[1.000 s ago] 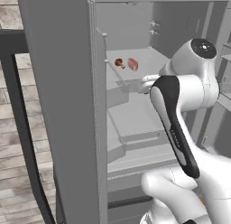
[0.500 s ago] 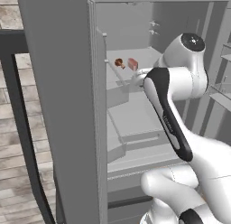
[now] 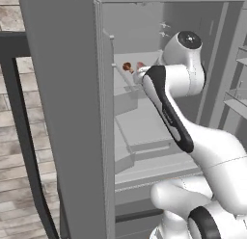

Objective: Place one mushroom and one steak in each tupperware on the nearby counter, to pack two identical lunches.

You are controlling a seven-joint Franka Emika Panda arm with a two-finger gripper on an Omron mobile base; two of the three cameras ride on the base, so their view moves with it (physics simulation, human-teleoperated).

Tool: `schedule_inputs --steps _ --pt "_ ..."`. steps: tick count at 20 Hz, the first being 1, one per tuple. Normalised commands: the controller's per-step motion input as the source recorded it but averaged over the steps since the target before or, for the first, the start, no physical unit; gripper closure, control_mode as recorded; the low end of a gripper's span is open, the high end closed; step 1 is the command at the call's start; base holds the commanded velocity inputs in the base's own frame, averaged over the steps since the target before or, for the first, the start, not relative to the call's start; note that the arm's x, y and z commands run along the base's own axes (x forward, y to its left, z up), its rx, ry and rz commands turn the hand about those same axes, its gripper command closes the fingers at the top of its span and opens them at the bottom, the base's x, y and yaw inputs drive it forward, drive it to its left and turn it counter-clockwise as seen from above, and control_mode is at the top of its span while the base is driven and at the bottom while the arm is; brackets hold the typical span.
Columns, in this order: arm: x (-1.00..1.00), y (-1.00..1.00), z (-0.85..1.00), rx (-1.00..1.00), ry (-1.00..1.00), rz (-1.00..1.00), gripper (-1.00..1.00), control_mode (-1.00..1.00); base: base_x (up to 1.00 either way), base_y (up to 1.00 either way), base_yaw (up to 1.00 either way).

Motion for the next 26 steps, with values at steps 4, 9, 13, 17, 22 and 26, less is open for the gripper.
schedule_inputs --steps 4,9,13,17,22,26 --pt "0.57 0.21 0.0 0.0 0.0 0.0 -1.0 -1.0 0.0 0.0 0.0" --pt "0.6 0.23 0.0 0.0 0.0 0.0 -1.0 -1.0 0.0 0.0 0.0" --pt "0.61 0.19 0.0 0.0 0.0 0.0 -1.0 -1.0 0.0 0.0 0.0" --pt "0.59 0.18 0.0 0.0 0.0 0.0 -1.0 -1.0 0.0 0.0 0.0" --pt "0.57 0.05 0.0 0.0 0.0 0.0 -1.0 -1.0 0.0 0.0 0.0" --pt "0.39 0.0 0.0 -0.02 0.0 0.0 -1.0 -1.0 0.0 0.0 0.0"
